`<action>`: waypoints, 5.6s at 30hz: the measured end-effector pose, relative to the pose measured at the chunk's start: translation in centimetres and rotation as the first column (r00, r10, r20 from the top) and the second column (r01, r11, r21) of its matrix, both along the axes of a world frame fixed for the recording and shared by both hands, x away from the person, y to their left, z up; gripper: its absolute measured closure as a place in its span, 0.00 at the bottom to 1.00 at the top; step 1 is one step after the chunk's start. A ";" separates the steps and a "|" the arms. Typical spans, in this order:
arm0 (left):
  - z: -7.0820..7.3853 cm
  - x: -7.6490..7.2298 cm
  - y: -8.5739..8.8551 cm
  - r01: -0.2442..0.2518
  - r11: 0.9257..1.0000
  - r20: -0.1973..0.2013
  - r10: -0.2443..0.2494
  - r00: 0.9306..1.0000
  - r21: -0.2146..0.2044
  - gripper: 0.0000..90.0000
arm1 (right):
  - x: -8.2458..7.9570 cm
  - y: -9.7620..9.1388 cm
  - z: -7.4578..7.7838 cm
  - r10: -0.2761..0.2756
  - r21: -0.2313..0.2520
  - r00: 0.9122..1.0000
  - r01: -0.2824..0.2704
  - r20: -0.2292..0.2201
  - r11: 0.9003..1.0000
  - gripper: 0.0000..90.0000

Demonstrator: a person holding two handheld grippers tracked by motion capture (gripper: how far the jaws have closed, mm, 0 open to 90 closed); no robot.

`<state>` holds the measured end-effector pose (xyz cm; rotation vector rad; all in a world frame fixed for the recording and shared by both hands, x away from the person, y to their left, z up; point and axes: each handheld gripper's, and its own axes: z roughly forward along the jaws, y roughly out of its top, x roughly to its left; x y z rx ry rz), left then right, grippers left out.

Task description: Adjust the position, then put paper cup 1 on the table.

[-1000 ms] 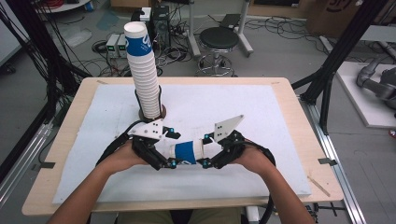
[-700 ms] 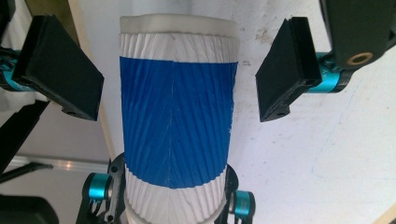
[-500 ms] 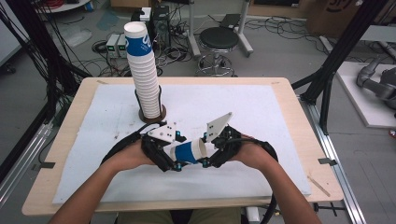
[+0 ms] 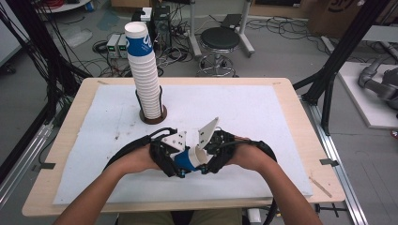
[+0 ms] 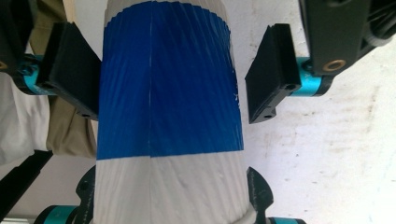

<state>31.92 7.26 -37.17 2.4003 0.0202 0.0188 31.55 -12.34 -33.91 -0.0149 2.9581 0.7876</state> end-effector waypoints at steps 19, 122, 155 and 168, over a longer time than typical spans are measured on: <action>-1.1 0.5 1.2 -0.027 0.988 -0.085 0.015 0.996 -0.151 0.31 | 0.5 -0.6 0.5 -0.044 0.122 0.998 0.050 -0.049 0.991 0.24; -6.3 0.2 19.3 -0.498 0.506 -0.059 0.658 0.751 -0.704 0.29 | -1.2 -14.7 -6.1 -0.683 0.577 0.730 0.565 -0.018 0.589 0.23; -7.9 1.1 21.9 -0.766 0.492 -0.005 0.840 0.542 -0.415 0.29 | -1.5 -15.2 -6.0 -0.686 0.578 0.727 0.569 -0.022 0.584 0.23; -7.9 -0.6 23.3 -0.785 0.509 -0.025 0.834 0.552 -0.353 0.28 | -1.7 -15.4 -5.9 -0.691 0.580 0.723 0.573 -0.025 0.579 0.23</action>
